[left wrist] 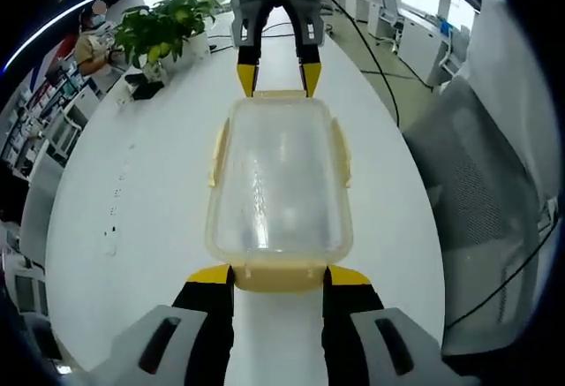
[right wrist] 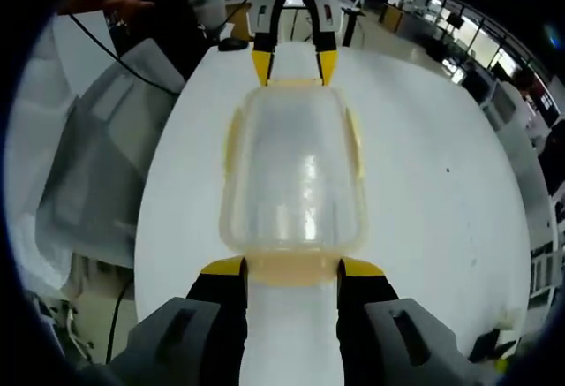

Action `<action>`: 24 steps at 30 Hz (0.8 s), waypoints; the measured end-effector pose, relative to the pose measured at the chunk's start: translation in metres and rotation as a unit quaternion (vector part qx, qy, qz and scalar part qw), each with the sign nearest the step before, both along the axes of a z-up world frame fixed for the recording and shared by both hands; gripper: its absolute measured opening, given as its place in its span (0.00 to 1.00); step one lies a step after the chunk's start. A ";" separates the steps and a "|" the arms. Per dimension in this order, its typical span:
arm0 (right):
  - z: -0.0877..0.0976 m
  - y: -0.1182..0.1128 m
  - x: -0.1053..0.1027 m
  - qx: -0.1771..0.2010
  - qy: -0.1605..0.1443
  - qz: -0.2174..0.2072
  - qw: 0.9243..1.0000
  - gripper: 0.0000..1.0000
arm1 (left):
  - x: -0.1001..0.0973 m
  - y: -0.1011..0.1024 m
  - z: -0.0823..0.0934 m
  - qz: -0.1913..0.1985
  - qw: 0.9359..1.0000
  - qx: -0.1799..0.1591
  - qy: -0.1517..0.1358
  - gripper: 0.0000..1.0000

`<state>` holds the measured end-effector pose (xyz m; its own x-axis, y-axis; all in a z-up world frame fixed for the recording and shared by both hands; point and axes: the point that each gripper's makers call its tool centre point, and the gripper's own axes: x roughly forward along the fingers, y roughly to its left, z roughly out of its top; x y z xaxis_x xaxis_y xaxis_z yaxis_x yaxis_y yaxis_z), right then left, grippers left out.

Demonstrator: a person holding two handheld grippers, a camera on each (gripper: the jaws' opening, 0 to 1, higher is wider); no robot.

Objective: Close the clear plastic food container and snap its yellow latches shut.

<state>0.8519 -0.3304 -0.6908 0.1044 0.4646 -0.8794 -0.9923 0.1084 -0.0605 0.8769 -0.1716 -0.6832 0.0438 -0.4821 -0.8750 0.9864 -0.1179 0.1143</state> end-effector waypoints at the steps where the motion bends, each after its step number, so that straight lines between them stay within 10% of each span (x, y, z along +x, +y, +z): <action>1: 0.000 -0.003 0.000 -0.001 0.001 0.000 1.000 0.36 | 0.000 -0.004 -0.002 0.000 1.000 -0.001 0.000 0.33; 24: -0.017 -0.043 0.005 -0.017 0.003 0.000 1.000 0.36 | 0.006 -0.046 -0.021 -0.007 1.000 -0.008 -0.005 0.33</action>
<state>0.8565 -0.3732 -0.7074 0.0982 0.4350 -0.8951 -0.9927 0.1060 -0.0575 0.8832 -0.2180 -0.7044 0.0464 -0.4971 -0.8664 0.9835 -0.1289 0.1266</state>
